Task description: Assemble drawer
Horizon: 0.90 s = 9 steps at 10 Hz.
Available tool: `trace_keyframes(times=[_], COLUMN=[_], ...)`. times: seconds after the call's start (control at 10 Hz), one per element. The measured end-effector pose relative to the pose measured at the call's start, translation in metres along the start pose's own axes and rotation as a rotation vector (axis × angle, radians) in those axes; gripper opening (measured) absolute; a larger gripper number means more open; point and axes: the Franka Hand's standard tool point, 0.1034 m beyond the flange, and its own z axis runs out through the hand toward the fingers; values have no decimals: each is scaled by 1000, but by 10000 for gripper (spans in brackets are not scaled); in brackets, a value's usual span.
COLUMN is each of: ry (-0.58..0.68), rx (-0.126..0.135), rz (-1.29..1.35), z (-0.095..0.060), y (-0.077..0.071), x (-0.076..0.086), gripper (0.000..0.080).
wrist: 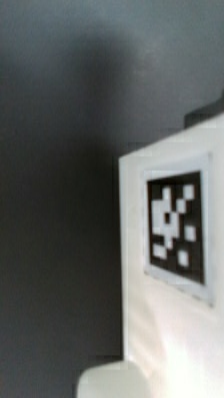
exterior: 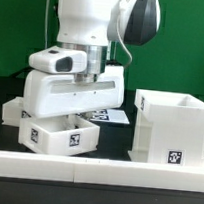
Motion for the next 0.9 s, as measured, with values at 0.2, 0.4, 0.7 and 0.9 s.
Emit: trace_keyframes(times=[0.2, 0.4, 0.7, 0.9], ry=[-5, -9, -29, -43], rx=[2, 3, -10, -7], rz=[-111, -226, -482, -580], z=[1, 2, 2, 0], y=[0, 0, 1, 2], x=[-1, -3, 0, 2], gripper=[41, 41, 41, 41])
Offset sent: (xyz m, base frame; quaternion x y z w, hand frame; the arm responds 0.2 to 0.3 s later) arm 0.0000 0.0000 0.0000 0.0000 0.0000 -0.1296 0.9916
